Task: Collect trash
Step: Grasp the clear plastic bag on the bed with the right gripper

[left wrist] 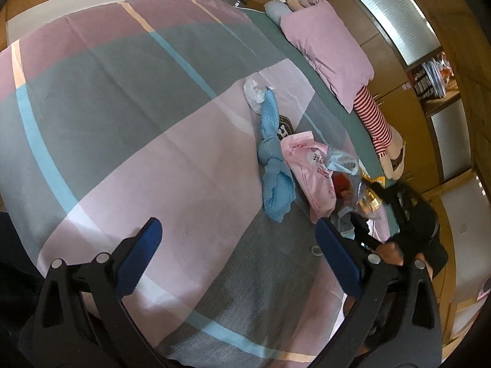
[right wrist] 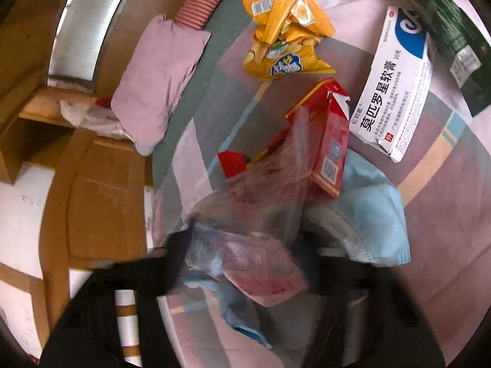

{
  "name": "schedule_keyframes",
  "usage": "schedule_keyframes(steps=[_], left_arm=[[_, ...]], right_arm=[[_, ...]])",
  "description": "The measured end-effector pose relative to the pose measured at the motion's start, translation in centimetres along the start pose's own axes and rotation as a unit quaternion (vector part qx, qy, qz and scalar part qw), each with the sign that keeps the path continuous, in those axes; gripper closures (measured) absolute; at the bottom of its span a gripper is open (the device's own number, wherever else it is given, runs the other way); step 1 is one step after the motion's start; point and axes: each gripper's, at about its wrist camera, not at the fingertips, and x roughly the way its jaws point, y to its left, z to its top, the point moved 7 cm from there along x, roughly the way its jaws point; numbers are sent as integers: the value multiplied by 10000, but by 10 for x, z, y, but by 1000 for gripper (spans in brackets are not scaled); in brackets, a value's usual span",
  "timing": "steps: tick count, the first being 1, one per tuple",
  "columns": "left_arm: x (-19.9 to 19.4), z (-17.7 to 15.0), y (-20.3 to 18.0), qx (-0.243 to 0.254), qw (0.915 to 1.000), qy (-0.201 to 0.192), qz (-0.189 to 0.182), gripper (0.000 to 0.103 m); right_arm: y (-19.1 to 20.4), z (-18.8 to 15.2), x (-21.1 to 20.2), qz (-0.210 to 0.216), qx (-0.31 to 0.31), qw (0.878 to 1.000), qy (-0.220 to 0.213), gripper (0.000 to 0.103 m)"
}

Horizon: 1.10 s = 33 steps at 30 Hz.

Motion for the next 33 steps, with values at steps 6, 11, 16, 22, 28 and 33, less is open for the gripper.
schedule_keyframes(steps=[6, 11, 16, 22, 28, 33], left_arm=[[-4, 1, 3, -97, 9999, -65, -50, 4], [-7, 3, 6, -205, 9996, -158, -60, 4], [-9, 4, 8, -252, 9994, -217, -77, 4], [-12, 3, 10, -229, 9994, -252, -80, 4], [-11, 2, 10, -191, 9996, -222, -47, 4], [-10, 1, 10, -176, 9997, -167, -44, 4]], right_arm=[[6, -10, -44, -25, -876, 9961, -46, 87], [15, -30, -99, 273, -1497, 9880, 261, 87], [2, -78, -124, 119, -2054, 9732, 1031, 87], [-25, -134, -115, -417, -2864, 9397, 1823, 87], [-30, -124, -118, -971, -3155, 9342, 1353, 30], [-24, -83, -134, -1397, -3089, 9398, 438, 30]])
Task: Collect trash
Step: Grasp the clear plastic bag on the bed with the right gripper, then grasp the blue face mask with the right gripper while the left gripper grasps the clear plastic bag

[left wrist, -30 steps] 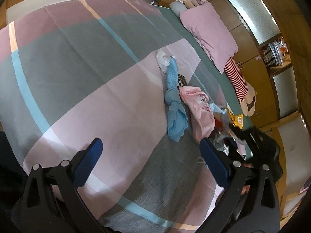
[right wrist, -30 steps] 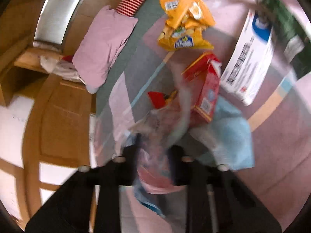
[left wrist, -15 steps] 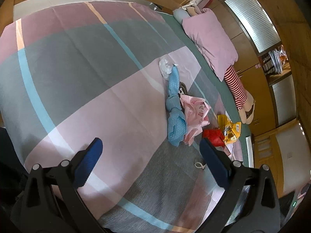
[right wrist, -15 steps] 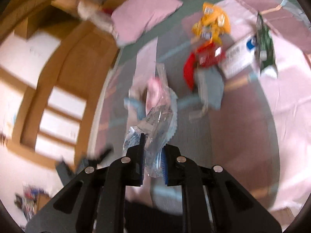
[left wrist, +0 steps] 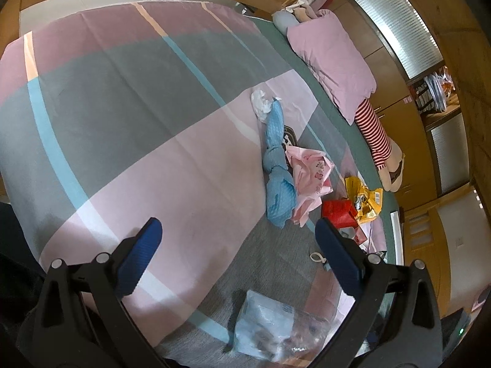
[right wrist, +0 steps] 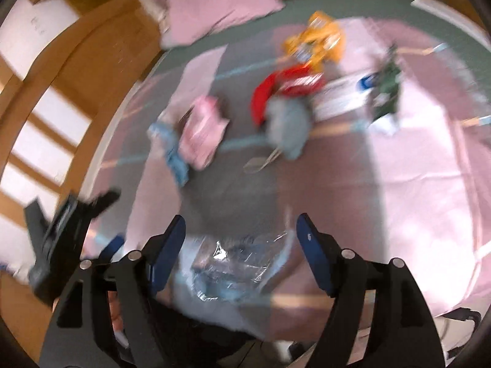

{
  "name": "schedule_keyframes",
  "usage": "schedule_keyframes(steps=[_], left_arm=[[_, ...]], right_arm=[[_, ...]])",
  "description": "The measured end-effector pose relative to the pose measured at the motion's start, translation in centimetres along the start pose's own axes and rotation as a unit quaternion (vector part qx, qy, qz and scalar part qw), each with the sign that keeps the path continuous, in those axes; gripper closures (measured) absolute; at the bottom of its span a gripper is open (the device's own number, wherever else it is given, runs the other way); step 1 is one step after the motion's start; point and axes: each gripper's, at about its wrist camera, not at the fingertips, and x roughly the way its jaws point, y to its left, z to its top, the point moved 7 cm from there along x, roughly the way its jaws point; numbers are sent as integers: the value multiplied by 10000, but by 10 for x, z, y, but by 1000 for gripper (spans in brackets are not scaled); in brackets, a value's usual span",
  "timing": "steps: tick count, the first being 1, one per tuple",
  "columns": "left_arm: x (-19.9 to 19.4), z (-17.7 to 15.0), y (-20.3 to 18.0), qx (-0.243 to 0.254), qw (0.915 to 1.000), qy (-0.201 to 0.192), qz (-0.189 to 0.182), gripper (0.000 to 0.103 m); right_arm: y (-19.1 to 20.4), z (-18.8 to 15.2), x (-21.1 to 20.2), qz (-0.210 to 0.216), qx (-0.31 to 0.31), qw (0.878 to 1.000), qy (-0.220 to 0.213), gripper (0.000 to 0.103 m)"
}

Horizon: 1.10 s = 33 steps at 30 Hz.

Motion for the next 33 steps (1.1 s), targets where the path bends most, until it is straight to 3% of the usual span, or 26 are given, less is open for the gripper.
schedule_keyframes(steps=[4, 12, 13, 14, 15, 17, 20, 23, 26, 29, 31, 33], left_arm=[[0, 0, 0, 21, 10000, 2, 23, 4], [3, -3, -6, 205, 9997, 94, -40, 4], [4, -5, -8, 275, 9995, 153, -90, 4], [8, -9, -14, 417, 9985, 291, -181, 4], [10, -11, -17, 506, 9977, 388, -228, 4], [16, -19, -24, 720, 9950, 632, -296, 4], [19, -31, -36, 1002, 9898, 884, -505, 4], [14, -38, -50, 1362, 9841, 890, -710, 4], [11, -54, -69, 1916, 9712, 1040, -959, 4], [9, -80, -90, 2711, 9483, 1241, -1089, 4], [8, -102, -104, 3478, 9251, 1208, -926, 4], [8, -126, -115, 4362, 8920, 1008, -630, 4]], right_arm=[[-11, 34, 13, -583, 30, 9979, -297, 30], [-13, 74, 125, -1299, -49, 9915, 107, 31], [-19, 72, 136, -1362, 34, 9905, 206, 36], [-22, 70, 142, -1346, 100, 9904, 286, 61], [-27, 67, 147, -1362, 118, 9900, 363, 75], [-26, 65, 139, -1269, -46, 9915, 284, 86], [-31, 58, 112, -1061, -102, 9940, 229, 86], [-37, 46, 65, -907, -121, 9958, -20, 86], [-52, 30, 18, -713, 69, 9970, -284, 86], [-66, 10, -18, -591, 202, 9971, -445, 86], [-72, -9, -41, -605, 202, 9967, -509, 86], [-76, -25, -59, -620, 210, 9961, -596, 86]])
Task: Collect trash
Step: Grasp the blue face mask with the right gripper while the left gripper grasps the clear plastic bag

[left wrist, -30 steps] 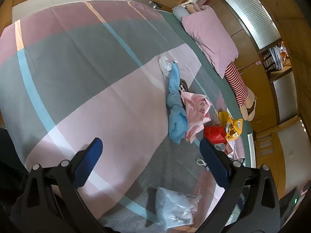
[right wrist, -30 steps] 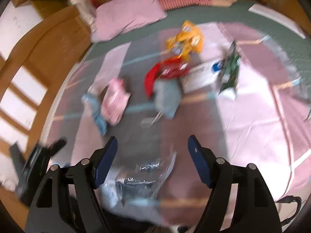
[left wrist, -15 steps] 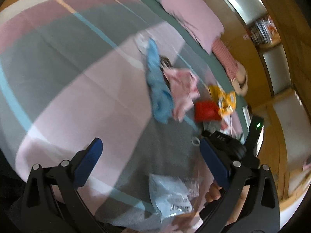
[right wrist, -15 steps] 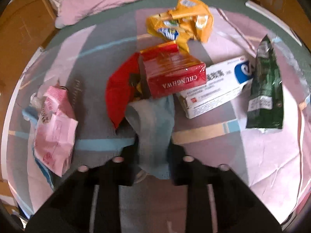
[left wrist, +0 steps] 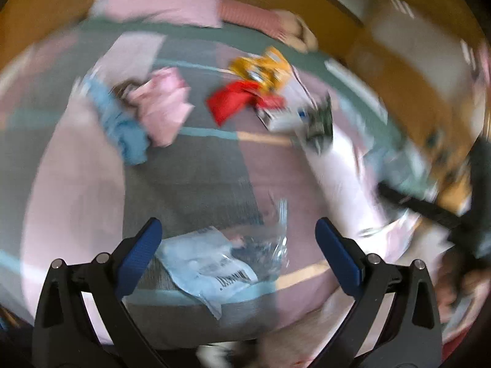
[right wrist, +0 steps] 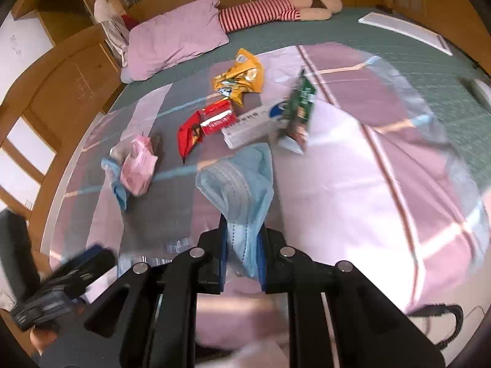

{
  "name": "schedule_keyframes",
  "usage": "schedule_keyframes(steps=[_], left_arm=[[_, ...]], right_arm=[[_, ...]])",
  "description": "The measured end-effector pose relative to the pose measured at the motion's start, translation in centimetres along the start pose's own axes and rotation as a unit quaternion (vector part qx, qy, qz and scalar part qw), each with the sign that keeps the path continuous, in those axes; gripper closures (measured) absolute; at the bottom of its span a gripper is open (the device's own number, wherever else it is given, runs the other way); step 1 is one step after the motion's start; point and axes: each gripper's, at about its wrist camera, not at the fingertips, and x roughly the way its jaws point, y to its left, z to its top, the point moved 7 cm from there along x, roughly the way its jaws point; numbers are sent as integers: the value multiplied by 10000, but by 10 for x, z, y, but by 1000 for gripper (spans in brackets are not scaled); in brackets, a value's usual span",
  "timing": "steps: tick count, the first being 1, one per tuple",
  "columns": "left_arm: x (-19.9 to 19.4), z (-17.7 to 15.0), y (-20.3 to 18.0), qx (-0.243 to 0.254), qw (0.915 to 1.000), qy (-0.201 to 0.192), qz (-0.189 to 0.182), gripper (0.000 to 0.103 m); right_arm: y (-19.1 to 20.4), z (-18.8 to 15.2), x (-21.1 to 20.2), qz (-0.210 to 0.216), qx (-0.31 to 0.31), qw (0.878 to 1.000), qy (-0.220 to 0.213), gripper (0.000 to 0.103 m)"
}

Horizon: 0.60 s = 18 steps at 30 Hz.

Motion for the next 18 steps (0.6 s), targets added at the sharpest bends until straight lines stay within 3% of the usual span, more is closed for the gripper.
schedule_keyframes(steps=[4, 12, 18], left_arm=[[17, -12, -18, 604, 9972, 367, 240, 4], [47, -34, 3, 522, 9883, 1222, 753, 4], [54, -40, 6, 482, 9856, 1441, 739, 4]], right_arm=[[-6, -23, -36, -75, 22, 9995, -311, 86], [9, -45, -60, -218, -462, 9978, -421, 86], [16, -52, -59, -69, -511, 9979, -386, 86]])
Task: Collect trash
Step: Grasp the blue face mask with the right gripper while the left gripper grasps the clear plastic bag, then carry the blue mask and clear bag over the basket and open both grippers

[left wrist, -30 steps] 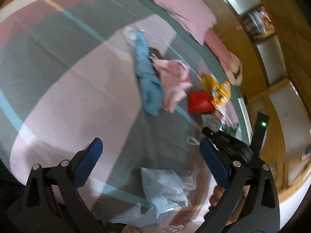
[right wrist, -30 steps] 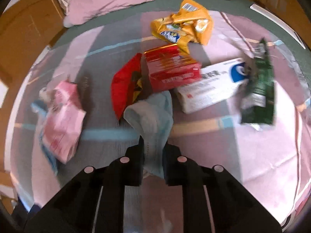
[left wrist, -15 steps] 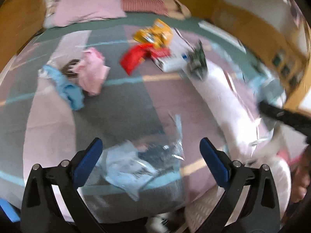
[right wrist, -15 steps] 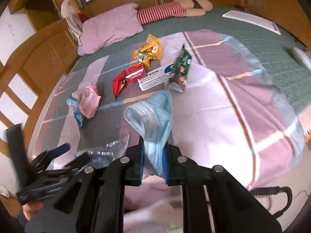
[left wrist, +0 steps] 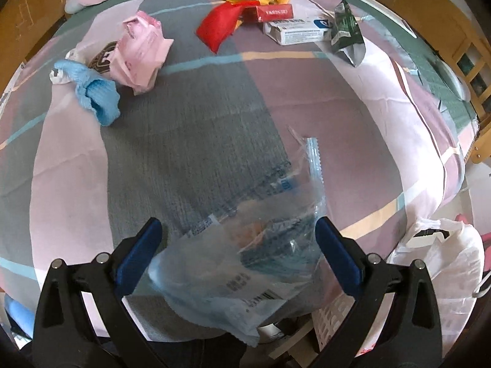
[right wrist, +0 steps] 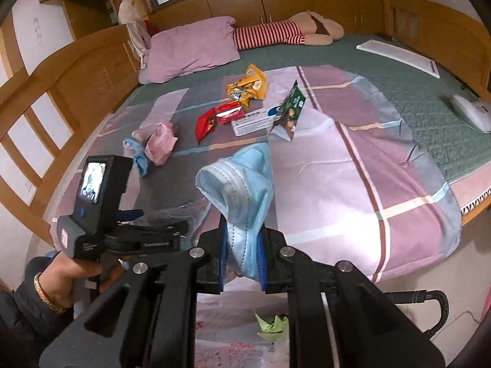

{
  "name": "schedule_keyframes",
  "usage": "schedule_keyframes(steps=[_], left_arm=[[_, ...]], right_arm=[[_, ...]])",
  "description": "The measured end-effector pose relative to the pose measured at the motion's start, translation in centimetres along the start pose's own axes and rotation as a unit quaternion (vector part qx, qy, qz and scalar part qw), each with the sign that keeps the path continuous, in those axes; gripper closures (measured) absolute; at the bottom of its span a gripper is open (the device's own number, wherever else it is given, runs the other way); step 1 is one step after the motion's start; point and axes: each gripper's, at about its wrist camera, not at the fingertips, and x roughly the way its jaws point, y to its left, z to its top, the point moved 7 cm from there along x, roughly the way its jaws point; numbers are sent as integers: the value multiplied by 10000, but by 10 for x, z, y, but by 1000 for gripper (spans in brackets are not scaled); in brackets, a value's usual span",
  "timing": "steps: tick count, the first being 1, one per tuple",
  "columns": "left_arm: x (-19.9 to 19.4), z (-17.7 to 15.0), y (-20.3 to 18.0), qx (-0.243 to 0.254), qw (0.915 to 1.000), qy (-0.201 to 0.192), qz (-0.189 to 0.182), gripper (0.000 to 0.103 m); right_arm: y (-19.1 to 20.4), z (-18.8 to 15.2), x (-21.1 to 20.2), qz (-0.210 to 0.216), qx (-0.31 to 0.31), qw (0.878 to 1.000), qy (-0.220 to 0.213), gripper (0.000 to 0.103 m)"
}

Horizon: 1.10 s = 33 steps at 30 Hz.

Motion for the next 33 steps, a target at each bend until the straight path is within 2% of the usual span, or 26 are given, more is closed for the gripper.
schedule_keyframes(steps=[3, 6, 8, 9, 11, 13, 15, 17, 19, 21, 23, 27, 33], left_arm=[[5, -2, -4, 54, 9999, 126, -52, 12], [3, 0, -9, 111, 9998, 62, -154, 25], [0, 1, -11, 97, 9995, -4, -287, 44], [-3, 1, -10, 85, 9995, -45, -317, 48], [-13, 3, -10, 54, 9987, -267, -427, 71], [-31, 7, -11, 88, 9967, -692, -403, 71], [-61, 9, -8, 22, 9903, -1350, -344, 71], [-86, 6, 0, -239, 9835, -1781, -202, 71], [-114, 2, 4, -520, 9765, -2086, 123, 71], [-151, -1, -3, -416, 9680, -2451, 333, 71], [-185, -6, -7, -403, 9602, -2740, 373, 71], [-229, -18, -19, -472, 9522, -2995, 379, 71], [-270, -44, -48, -256, 9453, -3225, 428, 70]], right_arm=[[3, -3, 1, -20, -70, 10000, 15, 86], [5, -4, 4, -4, -54, 10000, 42, 86], [6, -5, 5, -12, -44, 10000, 56, 86], [6, -5, 5, -18, -56, 10000, 48, 86], [9, -4, 3, -68, -118, 9999, -9, 86], [12, -2, -2, -104, -184, 9997, -84, 87], [14, 1, -10, -119, -246, 9995, -178, 86], [17, 5, -23, -149, -340, 9987, -346, 86], [19, 7, -34, -168, -434, 9978, -479, 86], [22, 9, -43, -151, -470, 9972, -561, 86], [25, 11, -55, -73, -521, 9967, -625, 87], [26, 12, -84, -89, -662, 9942, -844, 86], [9, 8, -122, -97, -633, 9933, -967, 86]])
